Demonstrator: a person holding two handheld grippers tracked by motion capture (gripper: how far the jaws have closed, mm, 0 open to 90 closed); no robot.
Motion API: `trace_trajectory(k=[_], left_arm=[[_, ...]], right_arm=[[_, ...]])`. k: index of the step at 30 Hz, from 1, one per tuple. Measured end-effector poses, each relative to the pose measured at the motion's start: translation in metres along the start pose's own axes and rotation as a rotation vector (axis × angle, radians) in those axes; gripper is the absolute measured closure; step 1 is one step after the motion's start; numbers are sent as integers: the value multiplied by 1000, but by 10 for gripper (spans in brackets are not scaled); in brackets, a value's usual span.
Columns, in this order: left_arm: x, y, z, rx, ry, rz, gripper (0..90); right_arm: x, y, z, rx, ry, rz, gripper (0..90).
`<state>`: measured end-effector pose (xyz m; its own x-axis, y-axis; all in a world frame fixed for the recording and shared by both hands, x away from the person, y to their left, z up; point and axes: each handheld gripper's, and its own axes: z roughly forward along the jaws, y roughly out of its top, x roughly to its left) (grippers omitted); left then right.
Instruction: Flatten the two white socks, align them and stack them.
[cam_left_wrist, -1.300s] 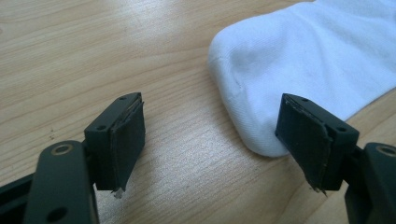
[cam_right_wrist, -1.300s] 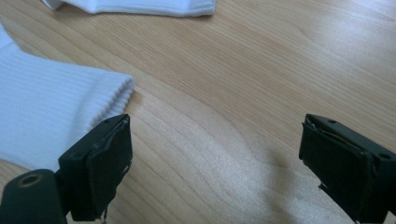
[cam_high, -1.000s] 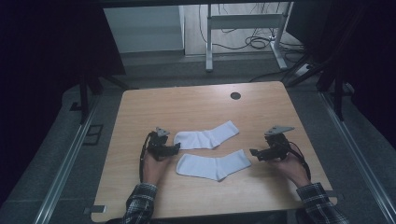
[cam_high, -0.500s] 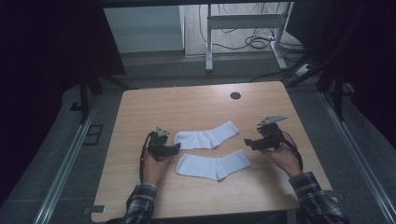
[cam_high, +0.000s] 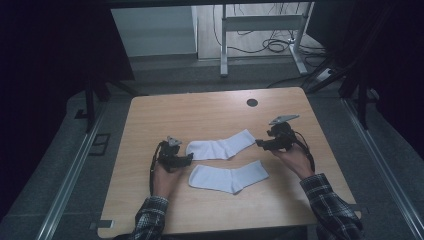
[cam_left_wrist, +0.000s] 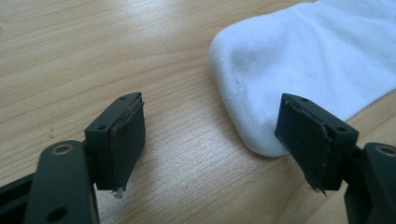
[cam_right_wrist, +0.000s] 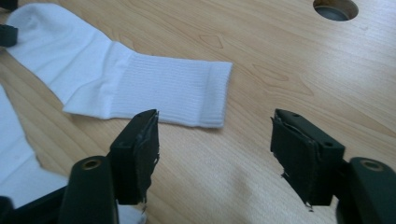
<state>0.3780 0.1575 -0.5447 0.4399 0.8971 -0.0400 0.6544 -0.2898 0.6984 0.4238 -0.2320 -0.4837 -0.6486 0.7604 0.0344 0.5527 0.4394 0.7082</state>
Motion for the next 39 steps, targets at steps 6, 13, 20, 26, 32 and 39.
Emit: trace_trajectory(k=[6,13,20,26,32,39], left_arm=[[0,0,0,0,0,-1,245],[0,1,1,0,0,1,245],[0,1,1,1,0,1,245],[0,1,1,0,0,1,245],[0,1,1,0,1,0,245],[-1,0,0,-9,-18,17,304]], right_arm=[[0,6,17,22,-5,-14,406],[0,13,32,30,-29,-21,487],[-1,18,46,44,-6,0,521],[-2,17,59,59,-23,-17,519],[-4,12,67,75,-23,-15,525],[-5,8,71,85,6,14,643]])
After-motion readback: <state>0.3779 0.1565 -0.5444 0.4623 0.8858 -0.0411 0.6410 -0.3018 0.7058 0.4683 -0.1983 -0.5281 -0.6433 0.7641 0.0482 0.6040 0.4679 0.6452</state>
